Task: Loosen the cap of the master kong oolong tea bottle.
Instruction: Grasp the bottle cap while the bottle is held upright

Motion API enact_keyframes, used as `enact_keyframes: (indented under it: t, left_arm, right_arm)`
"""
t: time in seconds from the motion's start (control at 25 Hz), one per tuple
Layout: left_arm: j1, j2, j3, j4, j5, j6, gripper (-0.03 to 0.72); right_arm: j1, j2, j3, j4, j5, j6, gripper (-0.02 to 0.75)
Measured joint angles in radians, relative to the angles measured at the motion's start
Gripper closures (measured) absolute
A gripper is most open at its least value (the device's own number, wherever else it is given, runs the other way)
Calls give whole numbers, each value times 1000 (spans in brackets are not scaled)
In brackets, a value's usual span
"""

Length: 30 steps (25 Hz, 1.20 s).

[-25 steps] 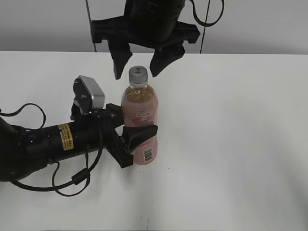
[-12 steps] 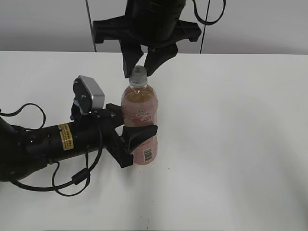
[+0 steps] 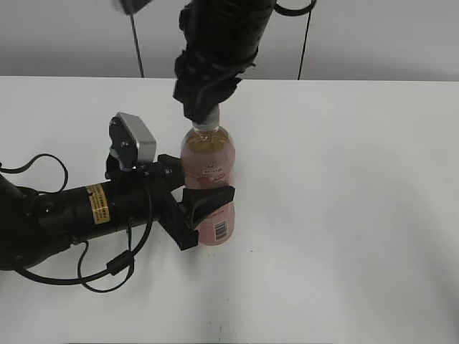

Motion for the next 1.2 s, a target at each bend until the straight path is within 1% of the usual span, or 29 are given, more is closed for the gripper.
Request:
enact_keyframes:
  t: [0.12, 0.2, 0.28, 0.52, 0.92, 1.0, 1.2]
  left_arm:
    - [0, 0, 0, 0, 0, 0, 305]
    - [0, 0, 0, 0, 0, 0, 305]
    - [0, 0, 0, 0, 0, 0, 305]
    - [0, 0, 0, 0, 1, 0, 305]
    - [0, 0, 0, 0, 1, 0, 305]
    - [0, 0, 0, 0, 1, 0, 305]
    - [0, 0, 0, 0, 1, 0, 305]
  right_arm:
    - [0, -1, 0, 0, 0, -347, 465]
    - [0, -1, 0, 1, 0, -476, 465]
    - [0, -1, 0, 1, 1, -552, 465]
    - [0, -1, 0, 1, 1, -593, 465]
    - [0, -1, 0, 4, 2, -591, 463]
    - [0, -1, 0, 4, 2, -575, 433]
    - [0, -1, 0, 4, 1, -507, 256]
